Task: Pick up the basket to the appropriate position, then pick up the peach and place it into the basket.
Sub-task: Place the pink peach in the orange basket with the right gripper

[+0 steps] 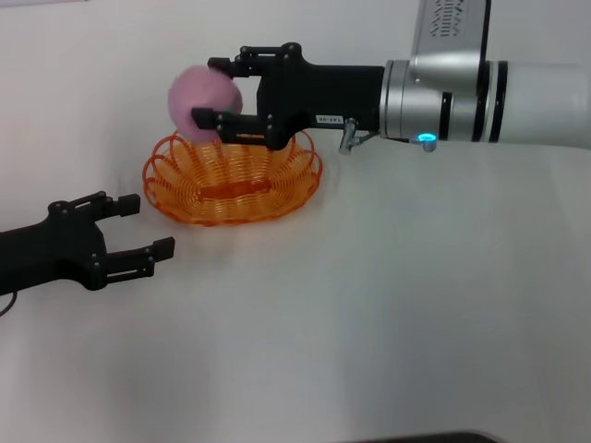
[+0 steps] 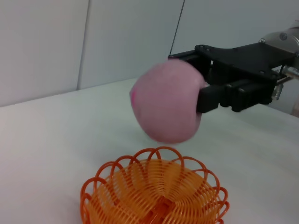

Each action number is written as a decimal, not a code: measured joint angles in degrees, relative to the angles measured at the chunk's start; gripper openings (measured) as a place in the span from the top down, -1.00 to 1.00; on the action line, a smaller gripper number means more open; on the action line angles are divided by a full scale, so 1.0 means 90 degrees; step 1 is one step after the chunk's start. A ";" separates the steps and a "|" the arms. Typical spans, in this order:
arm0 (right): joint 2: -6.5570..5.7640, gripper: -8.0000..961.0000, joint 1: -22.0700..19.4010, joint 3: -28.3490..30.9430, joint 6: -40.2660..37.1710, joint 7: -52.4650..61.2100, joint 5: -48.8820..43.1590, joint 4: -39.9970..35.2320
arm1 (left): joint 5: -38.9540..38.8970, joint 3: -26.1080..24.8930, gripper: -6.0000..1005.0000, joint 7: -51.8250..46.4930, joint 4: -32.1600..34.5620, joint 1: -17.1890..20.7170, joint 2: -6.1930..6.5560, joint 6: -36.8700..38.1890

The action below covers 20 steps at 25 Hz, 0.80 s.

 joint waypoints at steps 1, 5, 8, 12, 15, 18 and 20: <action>0.0000 -0.18 0.0006 -0.0034 0.0018 -0.0001 0.0002 0.0002 | 0.0006 -0.0004 -0.68 0.0000 -0.0014 0.0000 0.0002 -0.0001; 0.0000 -0.44 0.0022 -0.0111 0.0049 -0.0001 0.0004 0.0004 | 0.0022 0.0008 -0.68 -0.0001 -0.0018 -0.0001 0.0002 -0.0002; 0.0001 -0.56 0.0024 -0.0122 0.0056 -0.0002 0.0005 0.0005 | 0.0020 0.0011 -0.68 -0.0001 -0.0018 0.0005 -0.0002 -0.0002; 0.0000 -0.74 0.0015 -0.0124 0.0057 -0.0003 0.0005 0.0012 | 0.0030 0.0005 -0.68 -0.0001 -0.0019 0.0007 -0.0002 -0.0002; 0.0001 -0.91 0.0010 -0.0124 0.0057 -0.0002 0.0006 0.0016 | 0.0033 0.0006 -0.68 -0.0001 -0.0027 0.0006 -0.0001 -0.0002; 0.0001 -0.99 0.0005 -0.0124 0.0057 0.0001 0.0005 0.0016 | 0.0032 0.0010 -0.68 -0.0001 -0.0030 0.0006 -0.0001 -0.0002; 0.0000 -0.99 -0.0001 -0.0124 0.0057 0.0006 0.0006 0.0016 | 0.0027 0.0012 -0.68 -0.0001 -0.0030 0.0006 -0.0001 -0.0002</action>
